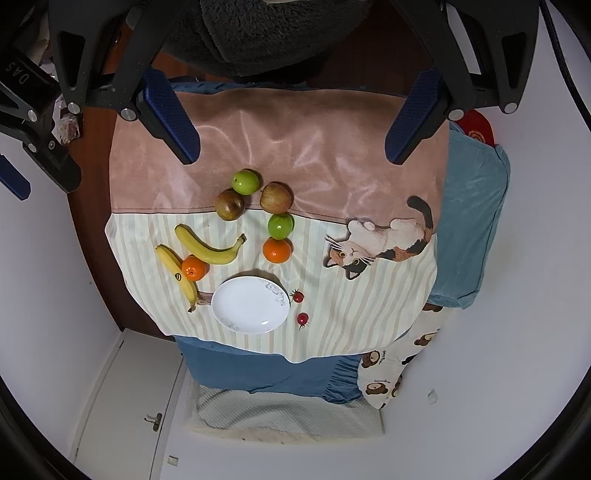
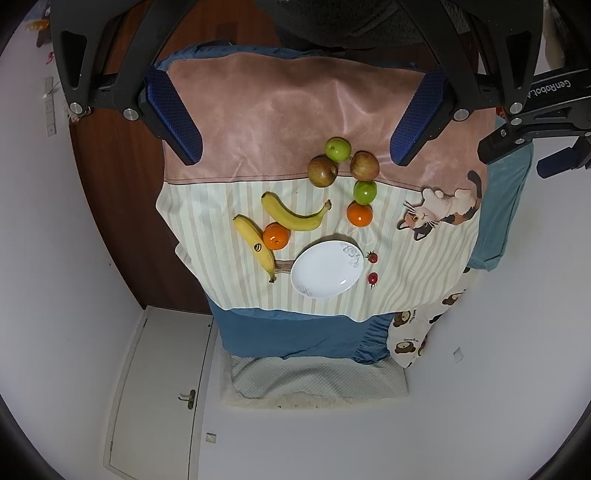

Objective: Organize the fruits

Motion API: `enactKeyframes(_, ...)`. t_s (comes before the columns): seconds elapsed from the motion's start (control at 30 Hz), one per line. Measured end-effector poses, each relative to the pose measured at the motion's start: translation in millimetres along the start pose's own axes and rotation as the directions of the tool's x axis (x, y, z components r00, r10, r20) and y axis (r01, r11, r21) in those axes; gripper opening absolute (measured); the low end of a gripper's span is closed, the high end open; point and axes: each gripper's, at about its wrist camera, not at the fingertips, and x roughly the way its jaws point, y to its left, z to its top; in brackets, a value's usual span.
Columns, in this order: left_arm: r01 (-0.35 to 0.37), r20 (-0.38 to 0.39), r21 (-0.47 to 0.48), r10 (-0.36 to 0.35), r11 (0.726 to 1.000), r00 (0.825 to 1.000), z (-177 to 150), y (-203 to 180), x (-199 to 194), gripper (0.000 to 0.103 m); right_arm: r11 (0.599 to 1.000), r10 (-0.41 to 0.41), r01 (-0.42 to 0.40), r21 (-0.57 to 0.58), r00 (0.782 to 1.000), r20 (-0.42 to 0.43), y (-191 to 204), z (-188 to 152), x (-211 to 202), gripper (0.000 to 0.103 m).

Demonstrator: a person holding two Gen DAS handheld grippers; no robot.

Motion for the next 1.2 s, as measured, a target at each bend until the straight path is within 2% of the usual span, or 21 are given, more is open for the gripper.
enactKeyframes(1.2,-0.003,0.020,0.000,0.003,1.000,1.000,4.2,-1.0,-8.4,0.103,1.000,0.002,-0.002,0.000,1.000,0.009,-1.2,-0.4,-12.0,0.103)
